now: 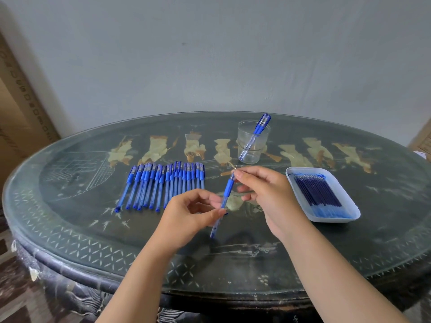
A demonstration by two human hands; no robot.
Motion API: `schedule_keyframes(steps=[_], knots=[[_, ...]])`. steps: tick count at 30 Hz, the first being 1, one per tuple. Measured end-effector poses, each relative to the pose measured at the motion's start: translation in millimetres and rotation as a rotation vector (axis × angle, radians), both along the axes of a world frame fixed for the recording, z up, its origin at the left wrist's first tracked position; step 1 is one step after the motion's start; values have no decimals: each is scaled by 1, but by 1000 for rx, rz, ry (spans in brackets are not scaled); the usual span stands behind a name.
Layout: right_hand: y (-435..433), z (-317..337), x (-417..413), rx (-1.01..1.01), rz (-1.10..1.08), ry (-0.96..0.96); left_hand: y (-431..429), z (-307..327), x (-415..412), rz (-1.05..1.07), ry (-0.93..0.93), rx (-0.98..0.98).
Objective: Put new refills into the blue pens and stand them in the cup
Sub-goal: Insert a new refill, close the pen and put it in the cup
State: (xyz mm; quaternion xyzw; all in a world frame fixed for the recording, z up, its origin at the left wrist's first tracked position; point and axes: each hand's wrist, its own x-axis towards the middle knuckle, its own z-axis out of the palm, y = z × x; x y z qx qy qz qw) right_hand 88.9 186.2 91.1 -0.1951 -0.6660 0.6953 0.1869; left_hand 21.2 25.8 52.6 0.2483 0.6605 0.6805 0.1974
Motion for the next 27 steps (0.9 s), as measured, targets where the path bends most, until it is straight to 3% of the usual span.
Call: schedule_keyframes(steps=[4,10,17,23,25,27], knots=[[0,6,-3,-40,20,30,-3,0,-1,-8,5,-32],[3,21,-8,79,-35,122,-6,-1,-3,-30,22,-93],[12,35,-11,149,51,196,-5,2,-2,-1,-7,-65],[40,68,-12,-110,-91,329,-7,3,0,37,-18,-42],[62,73,-11,11,-201,248,-8,4,-1,88,-19,-9],[83,64,-13,228,-262,30,-9,4,-2,137,-28,19]])
